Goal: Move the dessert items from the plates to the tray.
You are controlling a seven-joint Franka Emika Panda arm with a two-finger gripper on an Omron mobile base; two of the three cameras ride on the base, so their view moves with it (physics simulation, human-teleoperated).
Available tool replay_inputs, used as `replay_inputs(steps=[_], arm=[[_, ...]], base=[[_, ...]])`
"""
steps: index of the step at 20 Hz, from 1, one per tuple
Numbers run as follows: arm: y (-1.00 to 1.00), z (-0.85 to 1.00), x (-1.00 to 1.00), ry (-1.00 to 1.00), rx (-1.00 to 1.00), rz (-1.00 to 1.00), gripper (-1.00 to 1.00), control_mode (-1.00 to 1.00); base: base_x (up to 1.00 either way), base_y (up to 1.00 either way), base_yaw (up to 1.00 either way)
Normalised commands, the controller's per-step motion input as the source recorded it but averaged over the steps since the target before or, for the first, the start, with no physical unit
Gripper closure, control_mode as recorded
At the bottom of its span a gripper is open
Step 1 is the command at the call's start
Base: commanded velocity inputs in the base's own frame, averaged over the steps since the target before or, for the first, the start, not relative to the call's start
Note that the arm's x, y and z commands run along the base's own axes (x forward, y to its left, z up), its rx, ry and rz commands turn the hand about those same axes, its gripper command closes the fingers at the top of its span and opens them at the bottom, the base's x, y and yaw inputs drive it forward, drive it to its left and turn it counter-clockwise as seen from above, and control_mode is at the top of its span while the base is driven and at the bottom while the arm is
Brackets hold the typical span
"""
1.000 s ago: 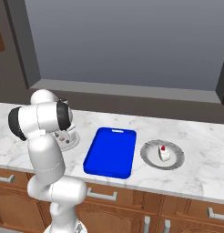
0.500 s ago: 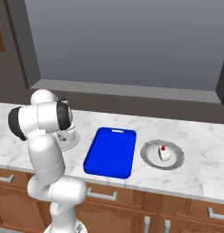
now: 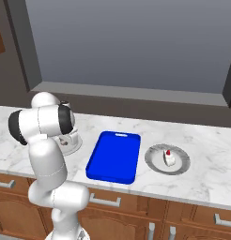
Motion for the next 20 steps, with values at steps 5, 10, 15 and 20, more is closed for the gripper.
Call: replay_inputs(steps=[5, 10, 15, 20], arm=[[-0.03, 0.09, 0.0, 0.0, 0.0, 0.0, 1.0, -1.0], [-0.26, 0.29, -0.01, 0.0, 0.0, 0.0, 1.0, -1.0], [-0.25, 0.34, -0.07, 0.01, 0.0, 0.0, 1.0, -1.0], [-0.19, 0.36, -0.15, 0.0, 0.0, 0.0, 1.0, -1.0]], base=[[0.0, 0.0, 0.0], [0.0, 0.0, 0.0], [0.0, 0.0, 0.0], [0.0, 0.0, 0.0]])
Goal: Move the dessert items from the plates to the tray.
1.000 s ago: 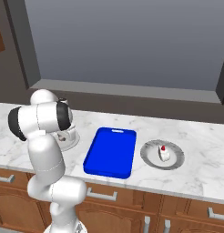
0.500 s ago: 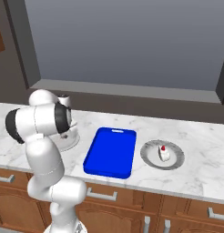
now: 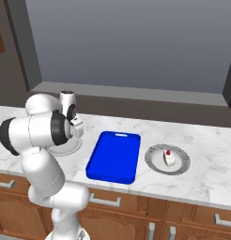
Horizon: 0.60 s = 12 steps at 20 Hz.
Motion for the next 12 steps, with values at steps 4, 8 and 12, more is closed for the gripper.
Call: replay_inputs(steps=[4, 8, 12], arm=[[-0.29, 0.33, -0.19, 0.01, 0.0, 0.0, 1.0, -1.0], [-0.61, 0.15, -0.29, 0.0, 0.0, 0.02, 1.0, -1.0], [-0.8, 0.01, -0.39, 0.0, 0.0, 0.07, 1.0, -1.0]], base=[[0.0, 0.0, 0.0], [0.0, 0.0, 0.0], [0.0, 0.0, 0.0]])
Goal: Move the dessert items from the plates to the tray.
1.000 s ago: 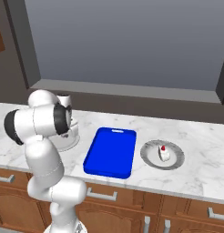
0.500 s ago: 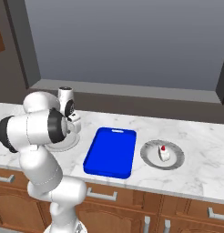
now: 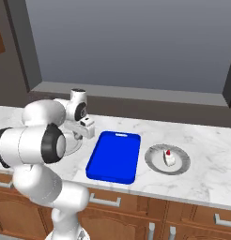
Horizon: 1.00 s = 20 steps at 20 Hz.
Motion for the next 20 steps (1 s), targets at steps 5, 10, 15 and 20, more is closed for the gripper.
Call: replay_inputs(steps=[5, 10, 15, 20], arm=[[-0.84, 0.0, -0.43, 0.0, 0.0, 0.11, 1.0, -1.0], [-0.95, 0.0, -0.27, 0.0, 0.0, 0.13, 1.0, -1.0], [-0.92, -0.07, -0.1, 0.0, 0.0, 0.15, 1.0, -1.0], [-0.65, -0.16, 0.0, 0.0, 0.0, 0.18, 1.0, -1.0]], base=[[0.0, 0.0, 0.0], [0.0, 0.0, 0.0], [0.0, 0.0, 0.0], [0.0, 0.0, 0.0]])
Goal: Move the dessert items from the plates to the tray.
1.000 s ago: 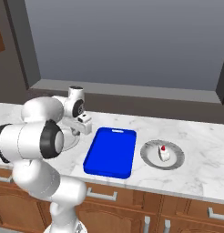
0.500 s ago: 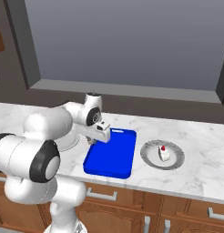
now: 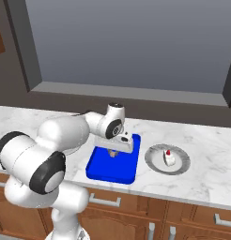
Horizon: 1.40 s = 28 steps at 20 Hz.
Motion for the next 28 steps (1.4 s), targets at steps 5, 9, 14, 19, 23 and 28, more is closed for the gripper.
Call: replay_inputs(steps=[5, 9, 14, 19, 23, 28], arm=[[-0.19, -0.32, 0.0, 0.0, -0.01, 0.09, 1.0, -1.0], [0.0, -0.32, 0.0, 0.0, -0.01, 0.0, 1.0, -1.0], [0.0, -0.31, 0.0, 0.0, 0.0, 0.0, 1.0, -1.0], [0.0, -0.25, -0.05, 0.0, 0.0, 0.0, 1.0, -1.0], [0.0, -0.19, -0.02, 0.0, 0.0, 0.0, 1.0, -1.0], [0.0, -0.03, 0.0, 0.0, 0.0, 0.0, -1.0, -1.0]], base=[[0.0, 0.0, 0.0], [0.0, 0.0, 0.0], [0.0, 0.0, 0.0], [0.0, 0.0, 0.0], [0.0, 0.0, 0.0], [0.0, 0.0, 0.0]])
